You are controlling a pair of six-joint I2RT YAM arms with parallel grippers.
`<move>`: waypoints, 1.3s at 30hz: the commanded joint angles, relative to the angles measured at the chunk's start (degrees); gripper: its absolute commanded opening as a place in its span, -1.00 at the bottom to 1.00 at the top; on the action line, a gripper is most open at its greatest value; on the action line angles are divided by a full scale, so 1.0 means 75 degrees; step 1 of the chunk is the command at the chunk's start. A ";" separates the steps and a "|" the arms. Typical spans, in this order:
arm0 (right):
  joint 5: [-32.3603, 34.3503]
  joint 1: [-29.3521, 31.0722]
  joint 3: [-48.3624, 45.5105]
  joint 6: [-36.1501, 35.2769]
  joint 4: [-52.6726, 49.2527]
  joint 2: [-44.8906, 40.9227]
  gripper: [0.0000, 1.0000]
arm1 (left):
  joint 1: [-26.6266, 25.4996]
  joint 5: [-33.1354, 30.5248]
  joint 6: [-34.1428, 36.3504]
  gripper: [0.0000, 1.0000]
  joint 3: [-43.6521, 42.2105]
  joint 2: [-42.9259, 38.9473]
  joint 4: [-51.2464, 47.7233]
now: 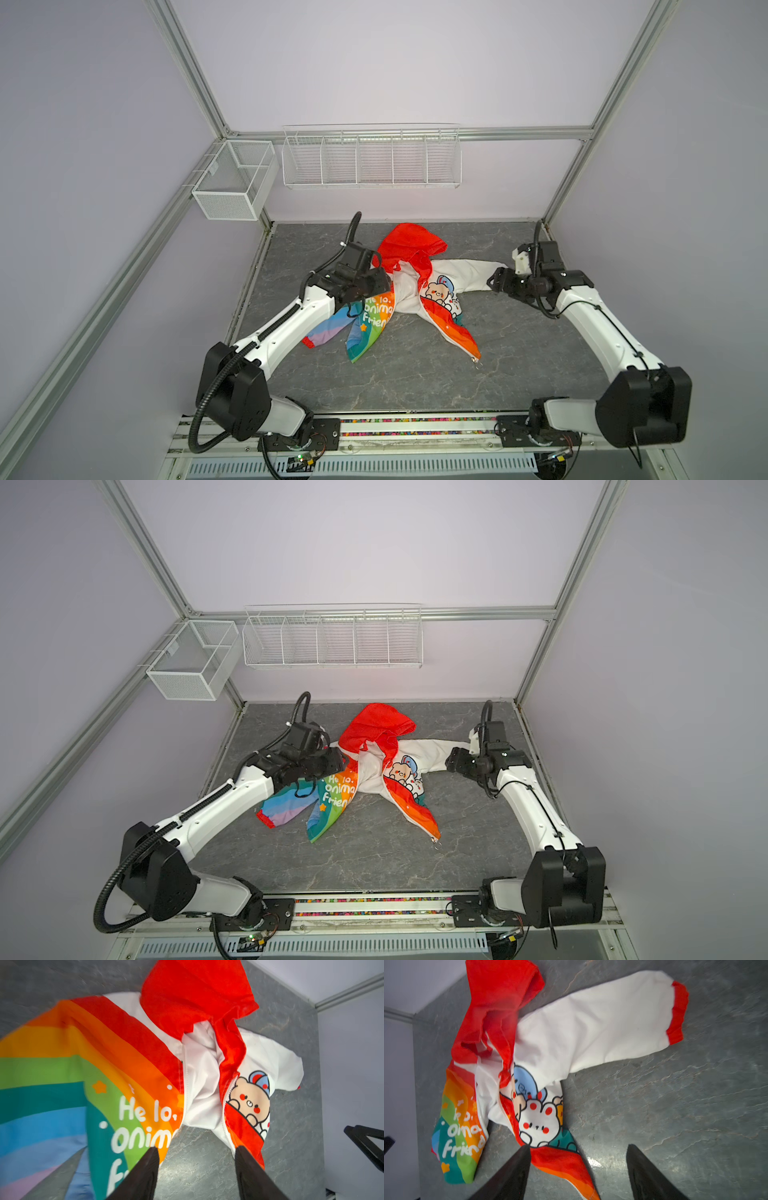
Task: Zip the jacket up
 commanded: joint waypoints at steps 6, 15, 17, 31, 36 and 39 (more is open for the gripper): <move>0.0655 0.1840 -0.2107 0.0547 -0.0072 -0.1119 0.61 | -0.0971 0.0533 -0.1186 0.21 0.0080 0.1683 0.2083; 0.1317 0.2960 -0.2969 0.0993 0.0455 -0.0474 0.64 | -0.1099 0.0598 -0.0878 0.17 0.1519 0.3320 0.1868; 0.1481 0.3070 -0.2946 0.0993 0.0603 -0.0147 0.63 | -0.1099 0.0547 -0.0772 0.17 0.1847 0.3587 0.1759; 0.1527 0.3356 -0.2453 0.1098 0.1014 0.1335 -0.15 | -0.0994 0.0238 0.0027 -0.40 0.3792 0.5058 0.0341; 0.1553 0.3403 -0.2362 0.1134 0.0837 0.0989 -0.47 | -0.0923 0.0352 0.0296 -0.91 0.4242 0.5075 0.0083; 0.1488 0.3400 -0.2224 0.1119 0.0629 0.0623 -0.61 | -0.0859 0.0513 0.0427 -1.00 0.4565 0.5080 -0.0011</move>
